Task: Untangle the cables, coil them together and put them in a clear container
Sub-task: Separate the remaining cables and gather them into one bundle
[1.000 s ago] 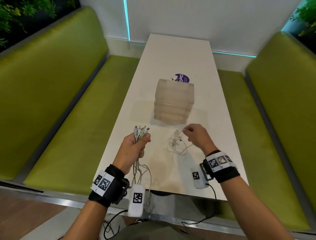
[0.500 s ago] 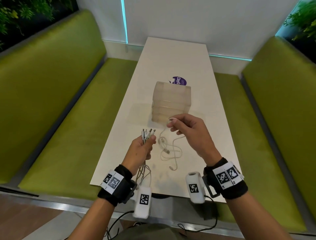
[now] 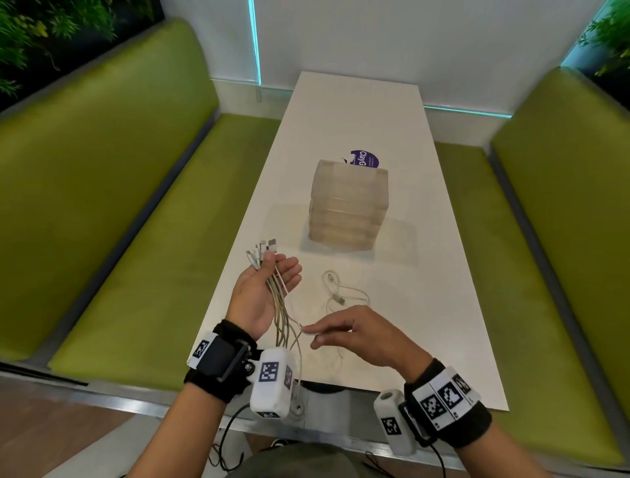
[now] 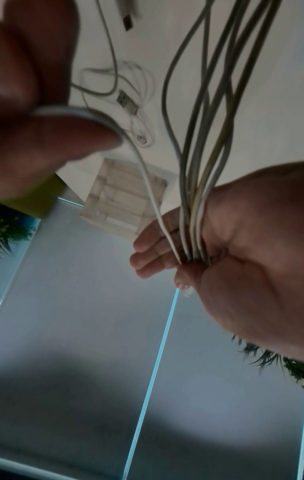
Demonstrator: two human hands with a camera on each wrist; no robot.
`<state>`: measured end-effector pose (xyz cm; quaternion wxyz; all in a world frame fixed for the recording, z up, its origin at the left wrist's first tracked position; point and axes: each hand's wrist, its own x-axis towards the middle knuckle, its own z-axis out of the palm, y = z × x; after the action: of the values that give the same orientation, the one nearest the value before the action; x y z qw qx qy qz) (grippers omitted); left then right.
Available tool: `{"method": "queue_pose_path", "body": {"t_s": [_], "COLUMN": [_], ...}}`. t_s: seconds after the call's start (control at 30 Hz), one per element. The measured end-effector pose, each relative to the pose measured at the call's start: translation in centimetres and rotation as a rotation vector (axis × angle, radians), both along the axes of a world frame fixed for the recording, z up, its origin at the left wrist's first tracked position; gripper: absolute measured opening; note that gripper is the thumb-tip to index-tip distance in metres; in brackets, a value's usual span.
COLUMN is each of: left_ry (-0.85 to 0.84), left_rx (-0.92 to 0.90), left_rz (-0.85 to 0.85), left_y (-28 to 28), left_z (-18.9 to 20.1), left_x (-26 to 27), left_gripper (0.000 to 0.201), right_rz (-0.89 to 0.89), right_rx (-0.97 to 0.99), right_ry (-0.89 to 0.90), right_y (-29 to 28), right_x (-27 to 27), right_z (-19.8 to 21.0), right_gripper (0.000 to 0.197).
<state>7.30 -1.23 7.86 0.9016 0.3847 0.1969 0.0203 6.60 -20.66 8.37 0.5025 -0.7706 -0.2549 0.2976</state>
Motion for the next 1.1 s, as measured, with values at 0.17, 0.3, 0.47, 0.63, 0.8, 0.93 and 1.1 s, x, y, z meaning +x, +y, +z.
{"method": "queue_pose_path", "body": {"t_s": [0.17, 0.3, 0.47, 0.63, 0.8, 0.93, 1.1], "left_ry": [0.007, -0.053, -0.115, -0.128, -0.132, -0.137, -0.154], "left_rx": [0.003, -0.022, 0.004, 0.019, 0.048, 0.048, 0.102], "left_rz": [0.001, 0.061, 0.165, 0.171, 0.157, 0.132, 0.036], "left_y": [0.2, 1.2, 4.2, 4.1, 3.4, 2.9, 1.6], "left_z": [-0.2, 0.2, 0.7, 0.5, 0.9, 1.1, 1.5], "left_x": [0.0, 0.1, 0.2, 0.1, 0.1, 0.0, -0.5], "left_gripper": [0.027, 0.024, 0.023, 0.022, 0.021, 0.021, 0.021], "right_rz": [-0.001, 0.100, 0.154, 0.294, 0.279, 0.275, 0.208], "right_rx": [-0.012, -0.201, -0.346, -0.471, -0.391, -0.391, -0.541], "right_ry": [0.007, 0.053, 0.097, 0.033, 0.288, 0.228, 0.050], "right_y": [-0.5, -1.1, -4.0, -4.3, -3.5, -2.6, -1.5], "right_x": [-0.3, -0.3, 0.2, -0.1, -1.3, -1.8, -1.8], "right_z": [-0.6, -1.6, -4.0, -5.0, -5.6, -7.2, -8.6], "right_gripper": [0.021, 0.014, 0.020, 0.021, 0.019, 0.018, 0.040]}}
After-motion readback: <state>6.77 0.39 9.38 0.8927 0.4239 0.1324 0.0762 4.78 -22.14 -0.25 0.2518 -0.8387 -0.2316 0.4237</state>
